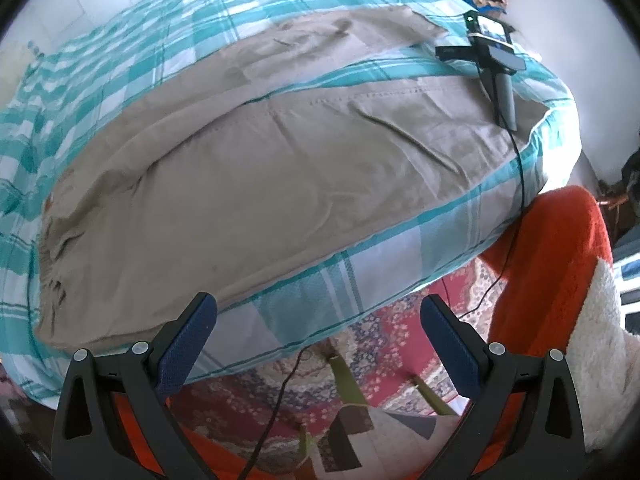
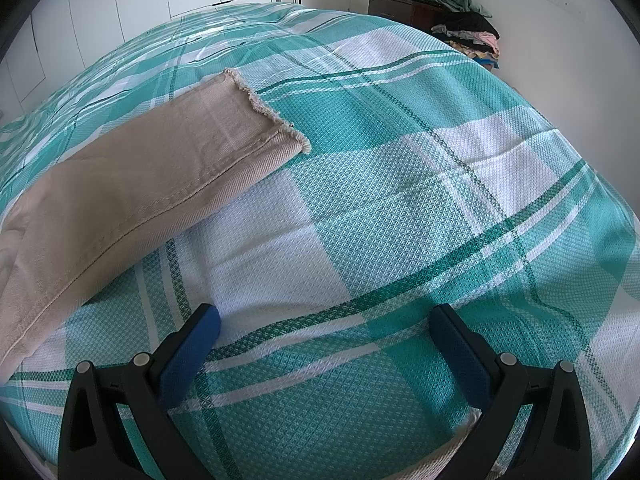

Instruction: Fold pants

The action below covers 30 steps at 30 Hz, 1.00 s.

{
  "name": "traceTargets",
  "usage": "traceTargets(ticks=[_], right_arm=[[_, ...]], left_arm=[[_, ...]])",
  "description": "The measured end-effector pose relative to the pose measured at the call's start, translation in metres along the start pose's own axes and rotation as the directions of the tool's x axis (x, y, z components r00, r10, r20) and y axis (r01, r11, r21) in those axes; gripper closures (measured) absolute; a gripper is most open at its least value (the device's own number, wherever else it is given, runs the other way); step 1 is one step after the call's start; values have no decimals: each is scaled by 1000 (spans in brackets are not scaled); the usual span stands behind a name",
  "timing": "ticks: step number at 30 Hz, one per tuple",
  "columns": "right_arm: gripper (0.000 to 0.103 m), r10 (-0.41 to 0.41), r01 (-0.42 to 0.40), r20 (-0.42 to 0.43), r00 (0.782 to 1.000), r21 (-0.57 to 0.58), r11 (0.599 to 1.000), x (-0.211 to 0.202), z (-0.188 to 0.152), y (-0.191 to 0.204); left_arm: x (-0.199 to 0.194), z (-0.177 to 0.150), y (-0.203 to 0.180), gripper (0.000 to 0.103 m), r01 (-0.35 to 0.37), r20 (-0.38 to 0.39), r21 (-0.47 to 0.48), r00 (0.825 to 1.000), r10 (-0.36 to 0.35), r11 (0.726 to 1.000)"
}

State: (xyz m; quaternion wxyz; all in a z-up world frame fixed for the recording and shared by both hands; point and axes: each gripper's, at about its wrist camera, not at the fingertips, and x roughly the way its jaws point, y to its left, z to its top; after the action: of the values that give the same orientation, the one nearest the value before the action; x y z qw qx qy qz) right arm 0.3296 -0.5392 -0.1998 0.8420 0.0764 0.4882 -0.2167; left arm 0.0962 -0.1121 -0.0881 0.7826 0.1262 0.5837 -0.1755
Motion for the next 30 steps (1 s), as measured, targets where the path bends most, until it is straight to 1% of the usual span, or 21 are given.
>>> traceTargets(ticks=[7, 21, 30], right_arm=[[0, 0, 0, 0, 1000, 0, 1000, 0, 0, 0], [0, 0, 0, 0, 1000, 0, 1000, 0, 0, 0], [0, 0, 0, 0, 1000, 0, 1000, 0, 0, 0]], left_arm=[[4, 0, 1, 1, 15, -7, 0, 1000, -15, 1000], [7, -1, 8, 1, 2, -12, -29, 1000, -2, 1000], [6, 0, 0, 1, -1, -13, 9, 1000, 2, 1000]])
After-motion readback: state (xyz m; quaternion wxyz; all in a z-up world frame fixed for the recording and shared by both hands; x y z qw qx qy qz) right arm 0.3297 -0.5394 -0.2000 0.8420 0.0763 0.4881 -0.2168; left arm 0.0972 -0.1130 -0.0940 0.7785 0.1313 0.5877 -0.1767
